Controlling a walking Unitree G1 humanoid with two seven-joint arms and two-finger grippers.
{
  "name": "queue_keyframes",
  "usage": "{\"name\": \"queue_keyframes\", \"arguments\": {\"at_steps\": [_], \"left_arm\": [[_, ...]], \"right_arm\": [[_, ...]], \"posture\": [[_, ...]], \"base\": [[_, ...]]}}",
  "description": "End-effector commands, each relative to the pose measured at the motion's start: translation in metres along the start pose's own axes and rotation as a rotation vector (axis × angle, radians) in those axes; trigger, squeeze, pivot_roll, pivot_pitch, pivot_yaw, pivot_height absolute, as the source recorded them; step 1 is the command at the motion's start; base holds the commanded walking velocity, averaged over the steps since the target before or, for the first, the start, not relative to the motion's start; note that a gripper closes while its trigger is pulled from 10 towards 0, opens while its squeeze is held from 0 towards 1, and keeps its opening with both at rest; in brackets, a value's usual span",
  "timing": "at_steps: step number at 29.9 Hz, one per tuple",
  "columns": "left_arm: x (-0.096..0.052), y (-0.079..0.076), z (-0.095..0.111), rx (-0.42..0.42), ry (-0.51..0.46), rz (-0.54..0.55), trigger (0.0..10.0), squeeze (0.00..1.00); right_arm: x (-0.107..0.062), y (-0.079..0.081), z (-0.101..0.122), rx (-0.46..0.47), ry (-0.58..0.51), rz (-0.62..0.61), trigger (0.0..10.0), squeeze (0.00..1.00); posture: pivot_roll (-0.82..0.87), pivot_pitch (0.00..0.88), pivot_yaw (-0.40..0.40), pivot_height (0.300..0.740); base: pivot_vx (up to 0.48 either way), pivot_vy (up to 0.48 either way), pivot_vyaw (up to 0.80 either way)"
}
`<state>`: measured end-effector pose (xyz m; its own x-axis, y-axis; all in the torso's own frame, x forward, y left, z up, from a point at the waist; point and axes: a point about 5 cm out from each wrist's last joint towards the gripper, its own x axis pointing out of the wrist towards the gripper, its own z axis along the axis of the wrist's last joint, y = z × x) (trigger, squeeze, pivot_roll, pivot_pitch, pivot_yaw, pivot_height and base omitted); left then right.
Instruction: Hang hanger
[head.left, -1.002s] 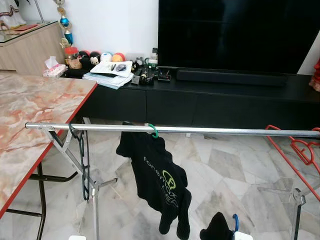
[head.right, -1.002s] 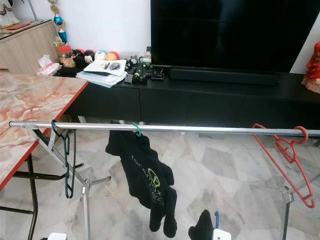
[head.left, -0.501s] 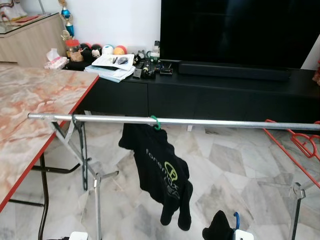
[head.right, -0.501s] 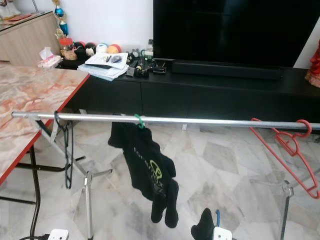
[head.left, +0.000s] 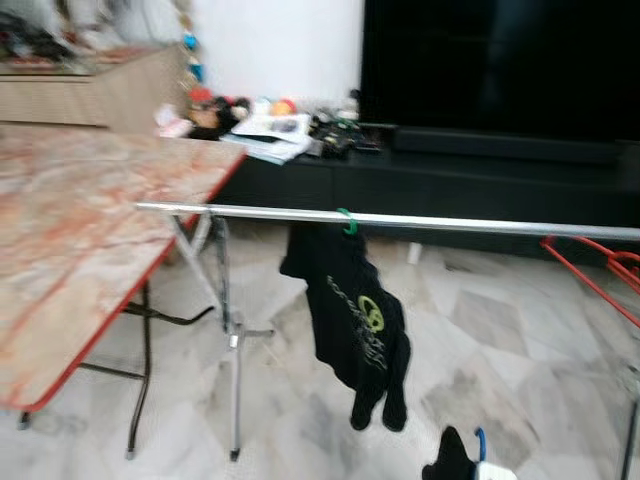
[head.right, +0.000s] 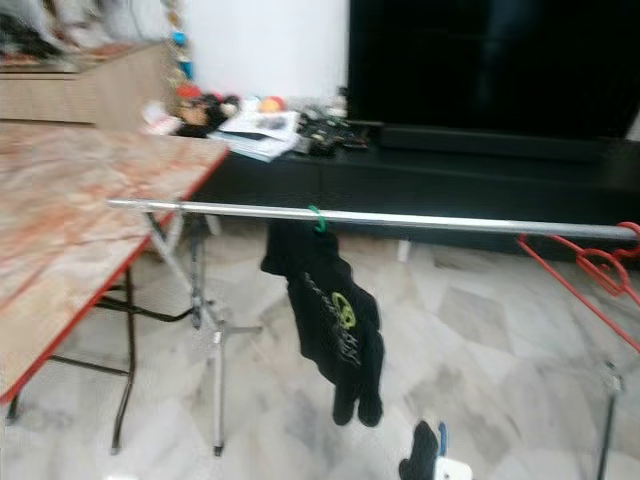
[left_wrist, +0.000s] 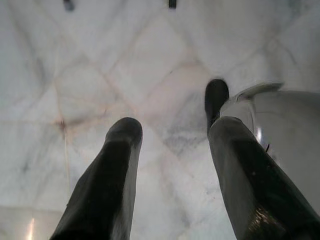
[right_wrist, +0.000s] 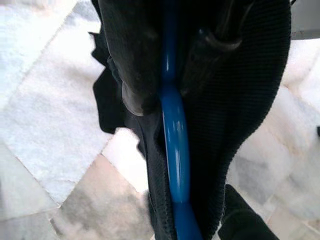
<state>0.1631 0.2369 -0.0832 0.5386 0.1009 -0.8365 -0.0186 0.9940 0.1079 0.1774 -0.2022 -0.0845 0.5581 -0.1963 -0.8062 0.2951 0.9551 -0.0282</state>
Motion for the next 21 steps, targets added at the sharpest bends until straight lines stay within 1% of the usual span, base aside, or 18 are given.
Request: {"name": "queue_keyframes", "arguments": {"at_steps": [1, 21], "left_arm": [[0.0006, -0.0002, 0.0038, 0.0, -0.008, -0.006, 10.0, 0.0], [0.0007, 0.0003, 0.0043, -0.016, -0.013, 0.008, 10.0, 0.0]], "right_arm": [[-0.0001, 0.0112, 0.0022, 0.038, -0.013, 0.025, 10.0, 0.0], [0.0003, 0.0083, 0.0042, 0.038, -0.02, 0.013, 10.0, 0.0]], "posture": [[0.11, 0.0, 0.012, 0.74], [0.11, 0.0, 0.01, 0.74]], "base": [[-0.277, 0.0, 0.0], [-0.276, 0.0, 0.0]]}}
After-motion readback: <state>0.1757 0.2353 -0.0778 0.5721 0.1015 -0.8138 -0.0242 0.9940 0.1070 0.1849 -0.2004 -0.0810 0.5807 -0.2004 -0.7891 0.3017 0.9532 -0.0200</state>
